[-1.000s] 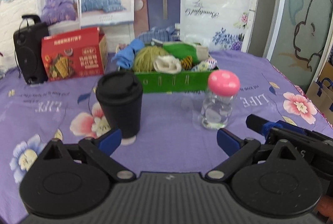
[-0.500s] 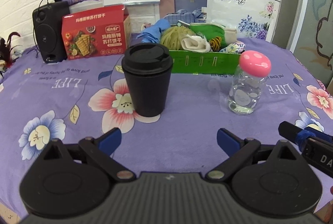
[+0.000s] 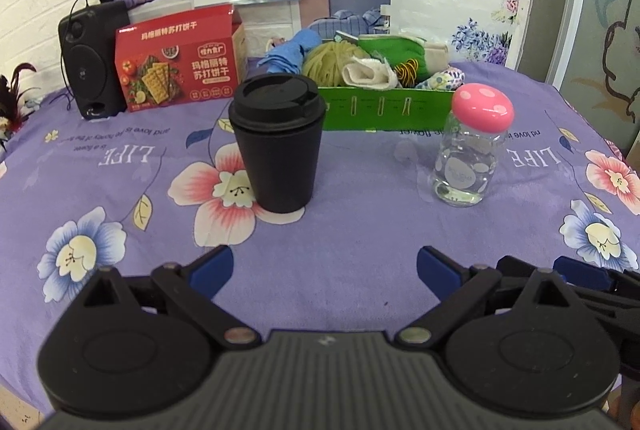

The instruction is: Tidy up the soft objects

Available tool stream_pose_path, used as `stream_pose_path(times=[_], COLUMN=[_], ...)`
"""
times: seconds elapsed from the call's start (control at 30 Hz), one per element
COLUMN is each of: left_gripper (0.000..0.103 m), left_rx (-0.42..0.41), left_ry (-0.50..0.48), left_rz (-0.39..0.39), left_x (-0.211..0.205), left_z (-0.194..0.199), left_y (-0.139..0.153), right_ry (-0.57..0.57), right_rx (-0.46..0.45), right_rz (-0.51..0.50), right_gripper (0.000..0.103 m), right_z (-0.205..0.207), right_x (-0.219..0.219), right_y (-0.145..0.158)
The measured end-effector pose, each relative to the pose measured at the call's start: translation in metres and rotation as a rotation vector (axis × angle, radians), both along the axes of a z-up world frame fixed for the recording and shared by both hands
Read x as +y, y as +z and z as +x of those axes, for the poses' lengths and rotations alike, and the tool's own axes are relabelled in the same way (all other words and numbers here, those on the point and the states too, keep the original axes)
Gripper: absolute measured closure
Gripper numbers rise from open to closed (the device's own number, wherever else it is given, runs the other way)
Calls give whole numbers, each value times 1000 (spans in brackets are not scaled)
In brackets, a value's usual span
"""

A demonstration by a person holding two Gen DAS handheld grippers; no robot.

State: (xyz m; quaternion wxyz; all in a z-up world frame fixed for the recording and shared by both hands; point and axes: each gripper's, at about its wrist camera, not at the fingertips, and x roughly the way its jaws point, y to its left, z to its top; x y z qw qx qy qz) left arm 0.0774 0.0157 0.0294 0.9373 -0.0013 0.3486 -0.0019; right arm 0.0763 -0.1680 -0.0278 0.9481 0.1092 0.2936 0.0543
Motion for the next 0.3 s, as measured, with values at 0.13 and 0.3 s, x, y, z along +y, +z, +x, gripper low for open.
stream_pose_path(times=[0.13,0.3], left_gripper=[6,6], left_rx=[-31,-26], left_ry=[19,26], left_rz=[-5,-5], left_x=[2,3], left_z=[-4,-4], left_y=[2,3], right_ry=[9,12], right_rx=[-1,-1], right_rz=[-1,-1], right_gripper=[51,50], right_z=[-1,-2], right_x=[1,4], right_y=[1,1])
